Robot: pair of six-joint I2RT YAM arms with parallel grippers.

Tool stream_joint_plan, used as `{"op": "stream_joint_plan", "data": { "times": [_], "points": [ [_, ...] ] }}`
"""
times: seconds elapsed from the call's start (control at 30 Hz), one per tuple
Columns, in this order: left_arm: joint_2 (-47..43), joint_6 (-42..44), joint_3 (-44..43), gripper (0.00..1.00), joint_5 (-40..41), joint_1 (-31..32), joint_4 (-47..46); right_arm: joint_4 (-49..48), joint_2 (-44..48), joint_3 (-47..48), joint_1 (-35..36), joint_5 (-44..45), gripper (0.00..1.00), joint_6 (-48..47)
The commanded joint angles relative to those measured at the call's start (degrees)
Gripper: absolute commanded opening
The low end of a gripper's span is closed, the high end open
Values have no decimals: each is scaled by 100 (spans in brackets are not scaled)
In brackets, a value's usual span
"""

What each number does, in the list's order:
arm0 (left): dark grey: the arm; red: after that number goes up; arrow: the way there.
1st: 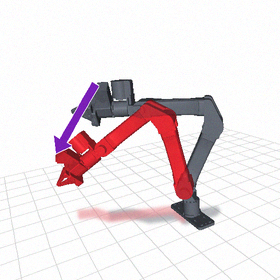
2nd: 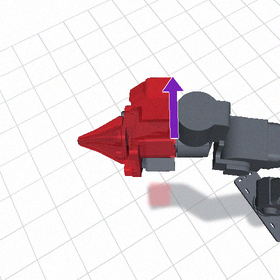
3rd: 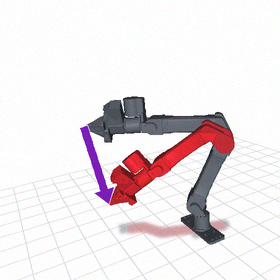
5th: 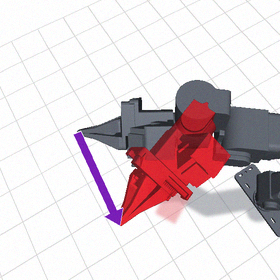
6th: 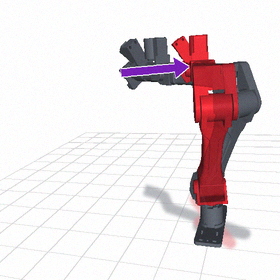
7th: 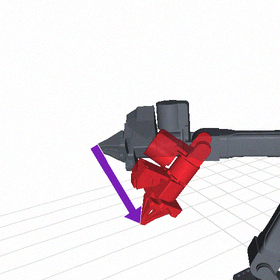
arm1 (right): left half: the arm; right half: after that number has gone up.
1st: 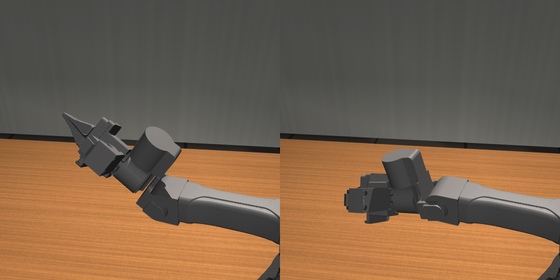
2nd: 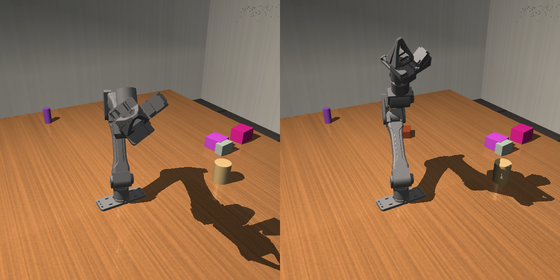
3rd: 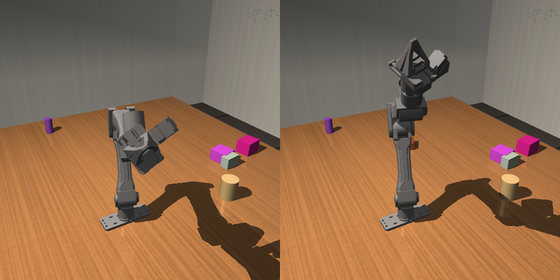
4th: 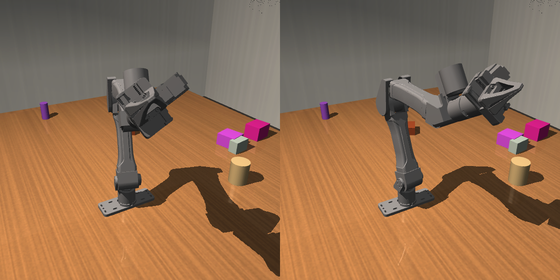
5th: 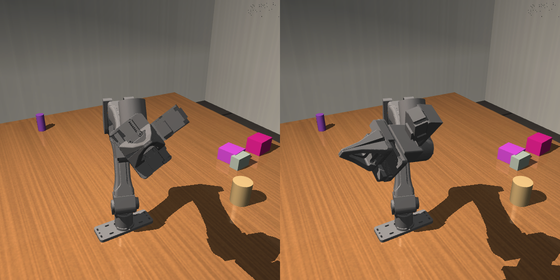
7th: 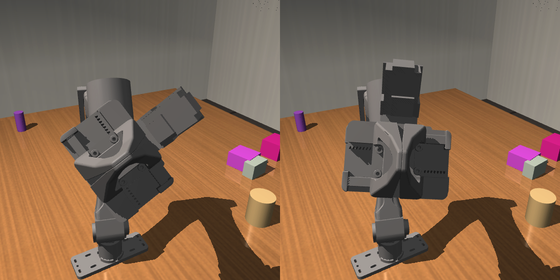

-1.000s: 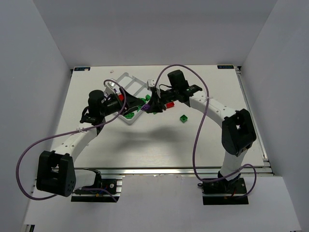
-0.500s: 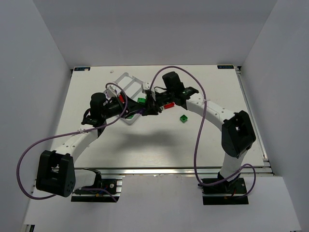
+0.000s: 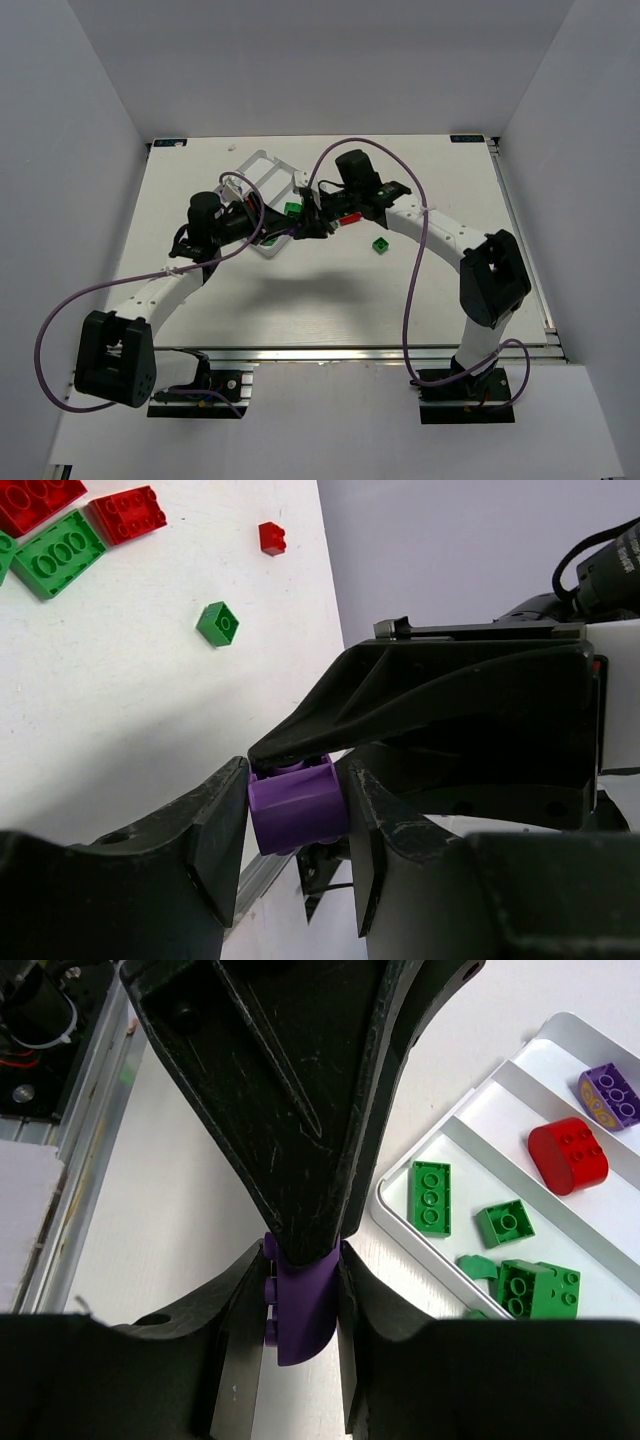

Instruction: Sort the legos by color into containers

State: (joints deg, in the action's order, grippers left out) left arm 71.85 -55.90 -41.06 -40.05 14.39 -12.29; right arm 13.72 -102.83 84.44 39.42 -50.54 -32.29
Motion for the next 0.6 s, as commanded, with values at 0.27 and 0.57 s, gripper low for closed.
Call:
{"op": "stream_joint_plan", "data": {
  "times": [0.27,0.57],
  "points": [
    [382,1256,-1035,0,155,55,1738,-290,395,-262,57,668,69,-260],
    [654,1573,-1440,0,366,29,2204,-334,482,-401,48,1204,90,-374]
  ]
}}
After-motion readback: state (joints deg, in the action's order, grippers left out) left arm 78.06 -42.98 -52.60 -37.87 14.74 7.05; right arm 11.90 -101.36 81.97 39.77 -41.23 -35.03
